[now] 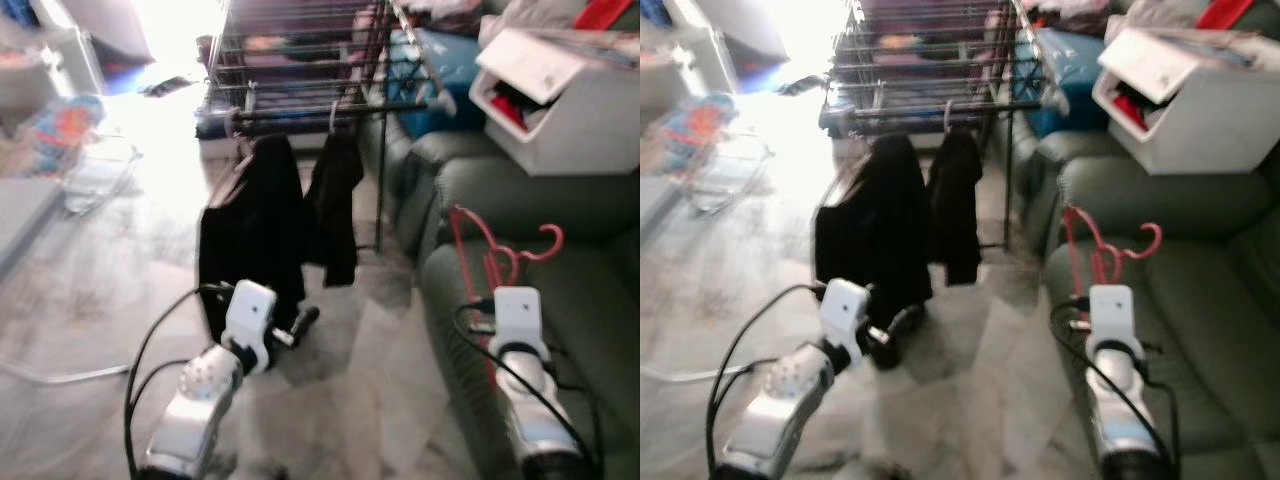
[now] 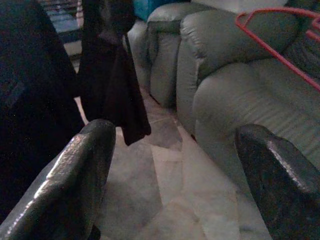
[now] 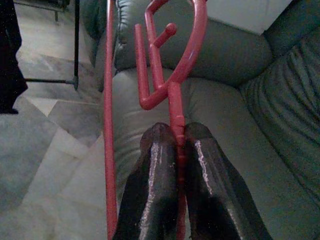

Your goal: Hang hanger

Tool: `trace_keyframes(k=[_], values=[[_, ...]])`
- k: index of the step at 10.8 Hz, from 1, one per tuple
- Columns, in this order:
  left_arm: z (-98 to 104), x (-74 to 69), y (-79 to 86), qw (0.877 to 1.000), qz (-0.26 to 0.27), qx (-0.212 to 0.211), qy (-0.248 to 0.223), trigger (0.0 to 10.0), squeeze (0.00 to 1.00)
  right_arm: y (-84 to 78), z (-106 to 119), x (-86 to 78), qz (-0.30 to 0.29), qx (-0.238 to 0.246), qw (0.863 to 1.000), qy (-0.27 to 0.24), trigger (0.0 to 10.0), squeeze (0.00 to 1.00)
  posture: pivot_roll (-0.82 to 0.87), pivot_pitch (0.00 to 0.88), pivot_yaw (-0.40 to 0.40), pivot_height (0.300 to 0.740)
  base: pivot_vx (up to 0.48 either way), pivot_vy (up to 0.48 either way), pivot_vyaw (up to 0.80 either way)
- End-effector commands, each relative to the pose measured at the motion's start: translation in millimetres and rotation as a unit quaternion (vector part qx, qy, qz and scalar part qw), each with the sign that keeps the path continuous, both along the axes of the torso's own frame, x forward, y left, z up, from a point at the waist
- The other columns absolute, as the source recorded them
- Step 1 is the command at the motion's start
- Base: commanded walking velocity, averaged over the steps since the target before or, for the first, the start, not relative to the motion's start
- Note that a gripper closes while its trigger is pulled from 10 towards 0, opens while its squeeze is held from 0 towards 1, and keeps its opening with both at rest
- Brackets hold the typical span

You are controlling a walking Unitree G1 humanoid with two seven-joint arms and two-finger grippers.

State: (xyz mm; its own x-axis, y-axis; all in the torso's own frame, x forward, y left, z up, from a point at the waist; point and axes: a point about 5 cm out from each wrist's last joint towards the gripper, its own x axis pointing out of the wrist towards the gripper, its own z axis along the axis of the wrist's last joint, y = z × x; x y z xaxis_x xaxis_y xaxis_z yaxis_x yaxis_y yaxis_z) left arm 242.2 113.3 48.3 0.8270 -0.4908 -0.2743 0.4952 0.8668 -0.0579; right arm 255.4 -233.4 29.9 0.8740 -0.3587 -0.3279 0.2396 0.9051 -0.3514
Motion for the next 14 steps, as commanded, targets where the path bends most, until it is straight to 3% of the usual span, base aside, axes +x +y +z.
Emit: trace_keyframes(k=[1,8,14], values=[[4.2,3.9,-1.3,1.0,0.001,-0.003,-0.005,10.0,0.0,-3.0,5.2,3.6,0.004,-0.005,1.0,-0.009,10.0,0.0,-0.07,0.0,-0.002,0.74,0.42,0.0,0.0],[4.5,4.6,-2.7,1.0,-0.005,0.004,-0.006,10.0,0.0,4.2,1.1,7.5,0.057,-0.033,0.998,0.013,10.0,0.0,-0.07,0.0,0.0,0.74,0.357,0.318,0.0],[4.9,3.2,-7.7,1.0,-0.017,0.008,-0.006,10.0,0.0,2.9,2.8,11.9,0.074,-0.062,0.995,0.015,10.0,0.0,-0.07,0.0,0.002,0.74,0.469,0.0,0.0]])
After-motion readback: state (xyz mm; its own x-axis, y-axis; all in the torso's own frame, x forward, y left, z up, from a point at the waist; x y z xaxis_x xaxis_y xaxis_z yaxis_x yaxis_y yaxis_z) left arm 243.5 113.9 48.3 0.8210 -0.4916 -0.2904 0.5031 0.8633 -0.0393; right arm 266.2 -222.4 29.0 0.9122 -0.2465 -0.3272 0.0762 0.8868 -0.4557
